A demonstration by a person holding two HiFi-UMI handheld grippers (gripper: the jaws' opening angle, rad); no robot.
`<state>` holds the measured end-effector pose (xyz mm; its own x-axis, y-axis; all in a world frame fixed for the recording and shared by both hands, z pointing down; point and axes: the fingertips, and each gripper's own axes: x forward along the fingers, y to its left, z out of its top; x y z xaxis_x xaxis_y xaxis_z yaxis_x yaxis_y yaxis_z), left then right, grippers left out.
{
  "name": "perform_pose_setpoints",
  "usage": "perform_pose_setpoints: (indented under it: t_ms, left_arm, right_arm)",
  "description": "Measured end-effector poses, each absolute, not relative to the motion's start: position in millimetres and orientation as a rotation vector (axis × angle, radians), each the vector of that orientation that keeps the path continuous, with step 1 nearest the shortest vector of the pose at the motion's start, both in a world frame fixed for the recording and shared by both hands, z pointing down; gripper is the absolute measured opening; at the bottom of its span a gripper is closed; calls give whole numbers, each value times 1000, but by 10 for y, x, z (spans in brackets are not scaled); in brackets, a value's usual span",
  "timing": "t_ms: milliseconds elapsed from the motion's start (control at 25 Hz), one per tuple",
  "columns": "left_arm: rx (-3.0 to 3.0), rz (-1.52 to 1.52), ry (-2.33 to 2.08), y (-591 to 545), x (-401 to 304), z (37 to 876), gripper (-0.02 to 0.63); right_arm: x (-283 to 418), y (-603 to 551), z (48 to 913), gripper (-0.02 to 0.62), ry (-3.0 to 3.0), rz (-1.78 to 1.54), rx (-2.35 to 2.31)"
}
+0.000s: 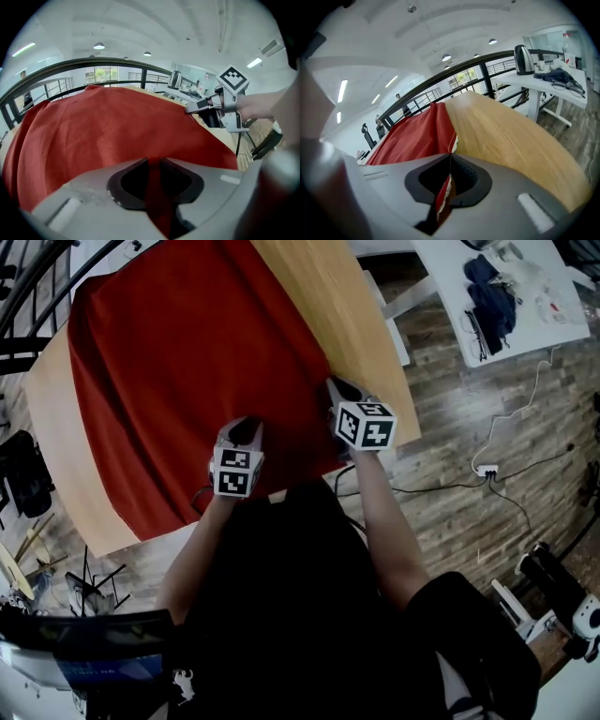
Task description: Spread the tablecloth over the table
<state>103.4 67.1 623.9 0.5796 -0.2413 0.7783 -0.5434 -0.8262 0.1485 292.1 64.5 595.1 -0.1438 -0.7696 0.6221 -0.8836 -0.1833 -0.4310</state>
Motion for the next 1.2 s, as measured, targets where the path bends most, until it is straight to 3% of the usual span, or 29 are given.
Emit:
perform_pose_setpoints:
  t_ms: [320, 440, 600, 680, 760, 880, 920, 1000, 1080, 1200]
  left_arm:
    - [2418, 1152, -652, 650, 1015, 6248, 81]
    - [2414, 1175, -645, 652, 1003, 6253, 80]
    - [2460, 1218, -627, 667, 1073, 6180, 80]
    - [2519, 1182, -562, 728, 1257, 6068, 47]
    - [2560, 1168, -429, 891, 1480, 6041, 21]
    - [2549, 1209, -252, 1175, 1674, 6177, 88]
    - [2547, 1226, -242, 1223, 1680, 6220, 109]
    - [2552, 1243, -269, 1244, 1649, 6245, 84]
    - [2547, 1242, -289, 1224, 1608, 6235, 81]
    - [2548, 1245, -290, 1201, 1555, 6242, 74]
  right_arm:
    - [4423, 10, 5820, 15, -1596, 566, 1865]
    - [4708, -354, 5651, 15, -1580, 458, 1876]
    - [4462, -411, 5714, 15, -1686, 499, 1861]
    - [4357, -331, 5748, 22, -1716, 513, 1879]
    - [4262, -228, 5776, 120, -1748, 537, 1878]
    - [4163, 106, 5718, 173, -1784, 644, 1935]
    - [4126, 318, 5701, 173, -1791, 708, 1973]
    - [3995, 883, 5728, 170, -1790, 843, 2026]
    - [3738, 1480, 5833, 122, -1780, 966, 2009]
    - [3215, 2055, 6031, 127, -1760, 1116, 1949]
